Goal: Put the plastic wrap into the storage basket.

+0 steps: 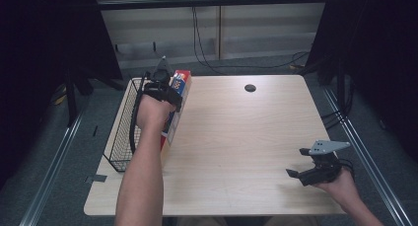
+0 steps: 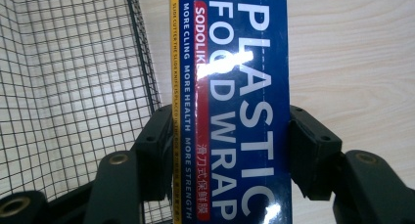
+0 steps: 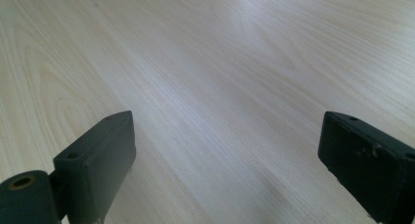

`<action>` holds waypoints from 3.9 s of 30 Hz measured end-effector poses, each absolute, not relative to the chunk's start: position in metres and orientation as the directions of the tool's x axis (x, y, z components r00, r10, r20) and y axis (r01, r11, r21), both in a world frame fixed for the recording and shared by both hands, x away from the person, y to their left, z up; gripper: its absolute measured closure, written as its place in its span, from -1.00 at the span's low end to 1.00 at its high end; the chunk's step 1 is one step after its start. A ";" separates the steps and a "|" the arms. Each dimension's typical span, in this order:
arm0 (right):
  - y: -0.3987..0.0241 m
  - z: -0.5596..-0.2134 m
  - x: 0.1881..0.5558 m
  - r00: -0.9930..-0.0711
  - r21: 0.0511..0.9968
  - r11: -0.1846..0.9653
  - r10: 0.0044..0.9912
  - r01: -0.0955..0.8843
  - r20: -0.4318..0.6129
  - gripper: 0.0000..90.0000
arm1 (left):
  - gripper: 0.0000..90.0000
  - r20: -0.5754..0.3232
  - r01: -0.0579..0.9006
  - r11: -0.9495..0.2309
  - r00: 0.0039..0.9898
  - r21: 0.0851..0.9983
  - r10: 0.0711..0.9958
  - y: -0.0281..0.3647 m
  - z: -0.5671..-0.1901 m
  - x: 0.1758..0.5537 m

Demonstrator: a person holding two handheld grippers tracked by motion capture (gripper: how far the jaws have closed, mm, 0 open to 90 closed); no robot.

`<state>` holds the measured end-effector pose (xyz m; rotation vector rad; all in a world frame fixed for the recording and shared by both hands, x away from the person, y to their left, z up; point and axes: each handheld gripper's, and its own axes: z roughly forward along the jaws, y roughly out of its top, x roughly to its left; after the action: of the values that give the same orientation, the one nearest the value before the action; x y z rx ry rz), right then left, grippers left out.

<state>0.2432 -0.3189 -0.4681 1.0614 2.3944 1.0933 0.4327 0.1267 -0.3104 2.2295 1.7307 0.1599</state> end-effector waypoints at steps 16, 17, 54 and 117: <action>-0.317 -0.468 0.243 -0.696 0.752 0.439 0.717 0.491 0.035 -0.88 | -0.04 -0.101 0.932 -0.180 0.221 0.314 0.970 0.151 -0.309 0.431; -0.317 -0.468 0.243 -0.697 0.752 0.441 0.717 0.490 0.034 -0.88 | -0.04 -0.101 0.932 -0.178 0.220 0.315 0.970 0.153 -0.309 0.431; -0.314 -0.470 0.243 -0.704 0.747 0.455 0.710 0.484 0.024 -0.89 | -0.05 -0.105 0.949 -0.085 0.122 0.303 0.987 0.188 -0.323 0.439; -0.313 -0.471 0.243 -0.710 0.740 0.464 0.704 0.487 0.025 -0.86 | -0.06 -0.065 0.957 0.028 -0.009 0.287 0.998 0.219 -0.383 0.456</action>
<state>0.2432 -0.3133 -0.4711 1.0173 2.4325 1.0922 0.4561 0.2193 -0.3833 2.0177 2.0564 0.2354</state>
